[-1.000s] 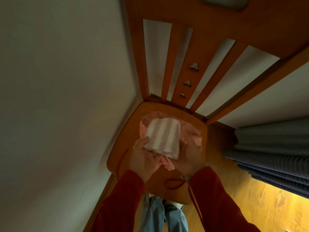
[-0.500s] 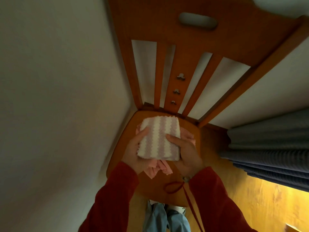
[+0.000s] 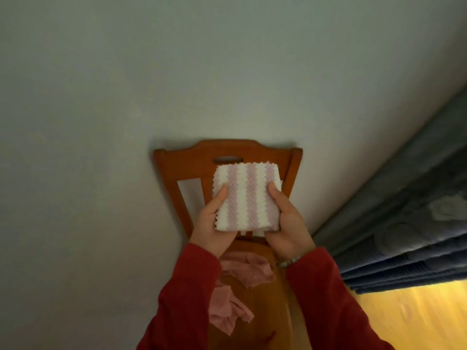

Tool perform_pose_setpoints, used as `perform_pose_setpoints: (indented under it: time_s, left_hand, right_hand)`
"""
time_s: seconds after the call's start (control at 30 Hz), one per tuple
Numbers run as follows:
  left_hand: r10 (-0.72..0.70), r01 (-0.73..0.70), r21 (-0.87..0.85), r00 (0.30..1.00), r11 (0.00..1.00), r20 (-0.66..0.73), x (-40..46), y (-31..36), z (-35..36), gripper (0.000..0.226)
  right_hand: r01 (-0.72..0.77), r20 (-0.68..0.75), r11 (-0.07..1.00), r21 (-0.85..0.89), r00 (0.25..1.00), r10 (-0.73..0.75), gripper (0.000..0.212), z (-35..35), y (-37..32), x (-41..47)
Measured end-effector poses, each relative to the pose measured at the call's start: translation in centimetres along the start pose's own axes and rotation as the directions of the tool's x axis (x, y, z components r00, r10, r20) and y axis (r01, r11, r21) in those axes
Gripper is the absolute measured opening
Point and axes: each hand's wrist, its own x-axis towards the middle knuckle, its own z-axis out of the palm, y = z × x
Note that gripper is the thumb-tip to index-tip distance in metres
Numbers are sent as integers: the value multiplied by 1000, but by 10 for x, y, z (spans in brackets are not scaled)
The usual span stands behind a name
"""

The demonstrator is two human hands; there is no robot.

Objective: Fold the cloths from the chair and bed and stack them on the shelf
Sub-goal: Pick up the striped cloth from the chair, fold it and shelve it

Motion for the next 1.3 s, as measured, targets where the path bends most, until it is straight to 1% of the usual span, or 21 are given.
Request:
perform_pose_setpoints:
  time_s: [0.07, 0.17, 0.27, 0.4, 0.47, 0.5, 0.57, 0.63, 0.7, 0.77, 0.8, 0.87, 0.97, 1.03, 1.07, 1.1, 1.17, 1.2, 1.27, 1.3]
  left_hand:
    - [0, 0, -8, 997, 1000, 79, -13, 6, 43, 40]
    - [6, -13, 32, 977, 999, 213, -36, 7, 103, 36]
    - [-28, 0, 90, 951, 996, 308, -62, -6, 152, 32]
    - [-121, 54, 167, 897, 984, 426, -103, -42, 206, 39]
    - [-189, 98, 207, 856, 973, 482, -130, -66, 225, 42]
    - [-232, 131, 226, 824, 965, 516, -145, -79, 233, 42]
    - [-323, 194, 276, 756, 941, 569, -179, -109, 247, 42]
    - [-404, 236, 342, 693, 910, 597, -216, -142, 261, 41]
    - [-496, 282, 416, 609, 864, 619, -253, -176, 276, 42]
    - [-588, 336, 485, 525, 807, 615, -288, -211, 290, 43]
    - [-626, 351, 520, 484, 779, 611, -306, -231, 297, 44]
    - [-691, 365, 587, 395, 723, 606, -342, -267, 307, 50]
    - [-775, 368, 685, 233, 629, 587, -407, -313, 319, 44]
    - [-814, 389, 726, 123, 566, 568, -448, -340, 327, 42]
    - [-829, 384, 755, 52, 531, 556, -470, -356, 330, 43]
    - [-838, 373, 779, -6, 504, 545, -491, -369, 333, 43]
    - [-851, 356, 821, -115, 446, 512, -530, -394, 339, 42]
    - [-861, 357, 852, -194, 384, 470, -555, -409, 339, 43]
    - [-855, 356, 882, -301, 310, 422, -586, -425, 341, 46]
    - [-848, 343, 902, -364, 263, 385, -604, -433, 340, 46]
  right_hand:
    - [128, 5, 992, -9, 992, -127, 47, 17, -31, -25]
    - [279, 8, 960, -21, 960, -279, 43, 33, -74, -73]
    - [394, -56, 919, -27, 917, -395, 41, 38, -108, -127]
    - [533, -136, 846, -10, 838, -529, 42, 28, -134, -209]
    - [599, -168, 801, -10, 788, -592, 42, 16, -138, -254]
    - [633, -192, 774, -9, 759, -623, 43, 10, -138, -278]
    - [699, -249, 715, 0, 692, -677, 46, -3, -134, -330]
    - [768, -319, 641, 8, 609, -726, 41, -15, -126, -389]
    - [818, -392, 574, -39, 515, -762, 38, -27, -117, -448]
    - [858, -471, 501, -111, 398, -787, 41, -39, -105, -503]
    - [873, -514, 461, -160, 325, -794, 43, -45, -99, -531]
    - [890, -568, 393, -233, 203, -798, 45, -55, -85, -583]
    - [884, -612, 279, -375, -10, -791, 37, -57, -57, -663]
    - [856, -639, 218, -469, -158, -753, 35, -55, -39, -711]
    - [838, -651, 185, -513, -240, -720, 36, -55, -30, -735]
    - [819, -654, 165, -550, -300, -694, 38, -54, -22, -757]
    - [804, -689, 130, -580, -400, -604, 43, -53, -5, -794]
    - [796, -703, 101, -596, -457, -545, 44, -50, 7, -817]
    - [791, -723, 79, -607, -508, -467, 43, -43, 22, -844]
    - [778, -720, 58, -626, -548, -425, 42, -40, 32, -857]
